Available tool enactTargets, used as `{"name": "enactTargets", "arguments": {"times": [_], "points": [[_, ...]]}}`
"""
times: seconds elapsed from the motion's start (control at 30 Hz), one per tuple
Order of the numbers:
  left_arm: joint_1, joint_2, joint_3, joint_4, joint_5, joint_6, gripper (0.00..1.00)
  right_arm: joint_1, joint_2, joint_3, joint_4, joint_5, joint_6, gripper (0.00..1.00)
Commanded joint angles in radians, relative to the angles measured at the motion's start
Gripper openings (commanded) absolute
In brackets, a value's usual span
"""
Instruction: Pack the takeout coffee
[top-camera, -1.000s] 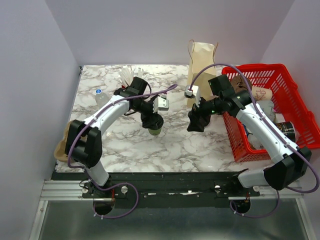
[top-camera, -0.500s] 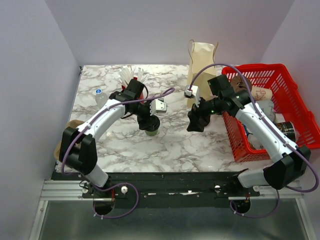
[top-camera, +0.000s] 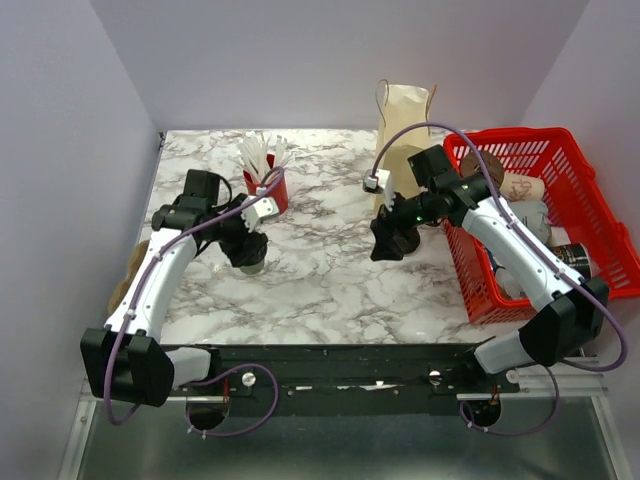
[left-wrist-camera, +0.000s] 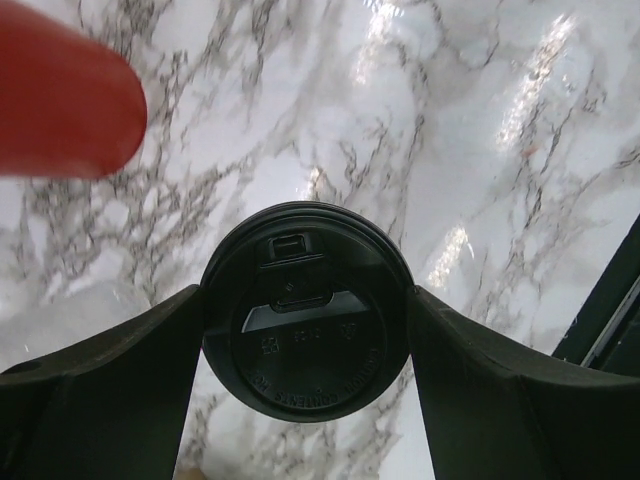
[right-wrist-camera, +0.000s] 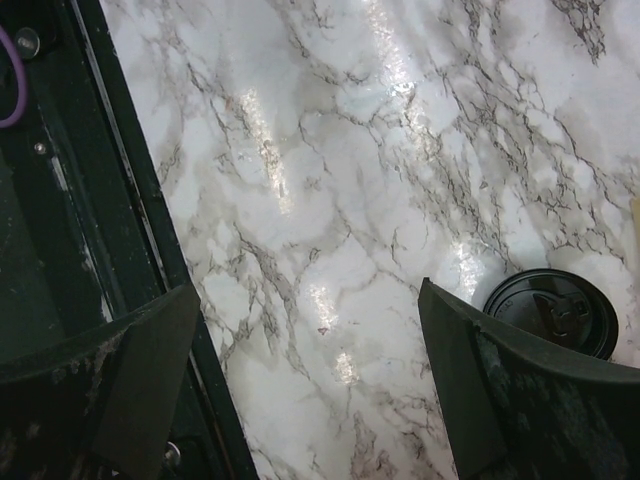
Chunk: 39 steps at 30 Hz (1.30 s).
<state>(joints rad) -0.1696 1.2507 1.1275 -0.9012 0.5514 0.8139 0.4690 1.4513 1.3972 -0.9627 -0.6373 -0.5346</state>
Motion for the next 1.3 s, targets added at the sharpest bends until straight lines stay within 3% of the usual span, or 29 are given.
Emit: {"name": "enactTargets", "arguments": {"times": [0.0, 0.6, 1.03, 1.27], "points": [[0.102, -0.068, -0.064, -0.054, -0.093, -0.03, 0.81, -0.003, 0.04, 0.068, -0.024, -0.018, 0.002, 1.0], [0.452, -0.051, -0.129, 0.13, -0.111, -0.206, 0.8, -0.004, 0.136, 0.174, -0.051, -0.027, 0.001, 1.0], [0.499, 0.053, -0.115, 0.34, -0.113, -0.338, 0.81, -0.004, 0.139, 0.174, -0.041, -0.019, -0.002, 1.0], [0.501, 0.07, -0.12, 0.358, -0.133, -0.358, 0.91, -0.003, 0.141, 0.175, -0.034, -0.019, 0.004, 1.0]]}}
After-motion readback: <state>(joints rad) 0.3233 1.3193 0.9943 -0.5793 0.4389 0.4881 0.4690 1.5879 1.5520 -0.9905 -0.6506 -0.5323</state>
